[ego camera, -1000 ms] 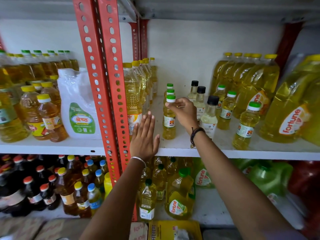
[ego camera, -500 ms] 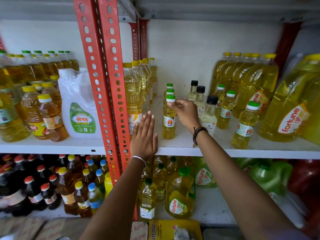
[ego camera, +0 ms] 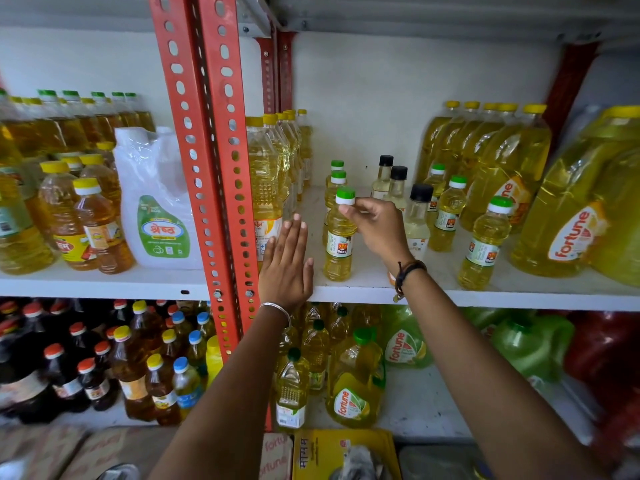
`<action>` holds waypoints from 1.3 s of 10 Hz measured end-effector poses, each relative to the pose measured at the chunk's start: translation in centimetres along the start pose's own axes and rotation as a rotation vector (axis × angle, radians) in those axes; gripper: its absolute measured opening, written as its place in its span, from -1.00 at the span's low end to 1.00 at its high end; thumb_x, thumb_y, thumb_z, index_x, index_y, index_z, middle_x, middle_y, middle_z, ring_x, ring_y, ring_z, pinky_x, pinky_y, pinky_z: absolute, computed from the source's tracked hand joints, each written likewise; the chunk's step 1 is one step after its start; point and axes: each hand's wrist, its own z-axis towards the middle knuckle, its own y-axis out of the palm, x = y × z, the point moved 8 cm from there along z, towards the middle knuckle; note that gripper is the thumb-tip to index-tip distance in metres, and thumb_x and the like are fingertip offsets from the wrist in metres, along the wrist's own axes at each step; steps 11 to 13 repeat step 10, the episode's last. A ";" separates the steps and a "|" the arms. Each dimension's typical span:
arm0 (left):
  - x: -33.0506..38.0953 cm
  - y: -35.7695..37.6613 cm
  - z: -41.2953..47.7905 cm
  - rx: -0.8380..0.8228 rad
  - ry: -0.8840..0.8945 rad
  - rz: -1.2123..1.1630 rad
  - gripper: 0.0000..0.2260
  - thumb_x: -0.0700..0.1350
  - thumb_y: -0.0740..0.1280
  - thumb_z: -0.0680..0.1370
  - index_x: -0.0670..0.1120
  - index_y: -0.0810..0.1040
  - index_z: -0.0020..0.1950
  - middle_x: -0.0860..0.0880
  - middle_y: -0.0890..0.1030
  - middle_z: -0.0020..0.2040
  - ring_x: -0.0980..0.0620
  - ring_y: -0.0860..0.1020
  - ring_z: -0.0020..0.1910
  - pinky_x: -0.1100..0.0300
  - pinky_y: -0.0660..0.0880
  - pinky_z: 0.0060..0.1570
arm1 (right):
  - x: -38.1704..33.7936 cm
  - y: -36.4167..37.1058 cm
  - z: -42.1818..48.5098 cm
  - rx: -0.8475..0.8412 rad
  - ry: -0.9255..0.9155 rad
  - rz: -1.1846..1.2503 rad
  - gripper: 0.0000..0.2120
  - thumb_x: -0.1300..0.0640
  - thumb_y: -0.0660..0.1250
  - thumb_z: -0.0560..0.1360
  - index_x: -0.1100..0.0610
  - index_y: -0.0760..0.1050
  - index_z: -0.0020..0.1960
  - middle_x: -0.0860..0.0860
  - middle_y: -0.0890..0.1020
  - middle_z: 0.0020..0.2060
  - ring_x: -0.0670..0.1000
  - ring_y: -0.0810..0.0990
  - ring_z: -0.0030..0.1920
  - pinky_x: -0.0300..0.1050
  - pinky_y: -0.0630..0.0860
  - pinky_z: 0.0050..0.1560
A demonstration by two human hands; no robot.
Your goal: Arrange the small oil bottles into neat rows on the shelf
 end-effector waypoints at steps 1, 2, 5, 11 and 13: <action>0.0 0.0 0.0 -0.003 -0.002 0.005 -0.46 -0.03 -0.01 0.58 -0.19 0.08 0.54 -0.11 0.09 0.54 0.02 -0.04 0.53 0.09 -0.16 0.47 | -0.3 -0.1 -0.5 0.006 -0.006 -0.002 -0.73 0.01 0.39 0.44 0.10 0.62 0.09 0.05 0.71 -0.01 -0.02 0.65 0.01 0.11 0.59 0.13; -0.1 0.1 0.0 -0.011 -0.005 0.007 -0.46 -0.03 -0.01 0.59 -0.19 0.09 0.54 -0.11 0.09 0.55 0.01 -0.04 0.54 0.09 -0.17 0.47 | -0.7 0.1 -0.8 -0.002 -0.010 0.003 -0.73 0.01 0.40 0.43 0.09 0.62 0.08 0.05 0.71 -0.02 -0.02 0.66 0.00 0.12 0.60 0.12; -0.1 0.1 -0.1 0.006 -0.001 0.008 -0.46 -0.03 -0.02 0.59 -0.19 0.09 0.54 -0.11 0.08 0.55 0.02 -0.05 0.53 0.08 -0.16 0.47 | -1.1 0.2 -1.2 -0.001 -0.003 -0.016 -0.72 -0.01 0.39 0.44 0.08 0.61 0.10 0.05 0.71 0.00 -0.02 0.65 0.01 0.12 0.60 0.10; 0.8 -1.6 -0.2 0.055 -0.016 -0.075 -0.48 -0.03 -0.01 0.61 -0.18 0.06 0.54 -0.11 0.06 0.55 0.01 -0.04 0.54 0.07 -0.15 0.48 | -2.8 -0.3 -3.1 0.006 -0.055 -0.042 -0.61 0.02 0.37 0.47 0.16 0.49 0.23 0.00 0.62 0.12 -0.12 0.55 0.05 -0.33 0.53 0.11; 0.8 -1.6 -0.2 0.055 -0.016 -0.075 -0.48 -0.03 -0.01 0.61 -0.18 0.06 0.54 -0.11 0.06 0.55 0.01 -0.04 0.54 0.07 -0.15 0.48 | -2.8 -0.3 -3.1 0.006 -0.055 -0.042 -0.61 0.02 0.37 0.47 0.16 0.49 0.23 0.00 0.62 0.12 -0.12 0.55 0.05 -0.33 0.53 0.11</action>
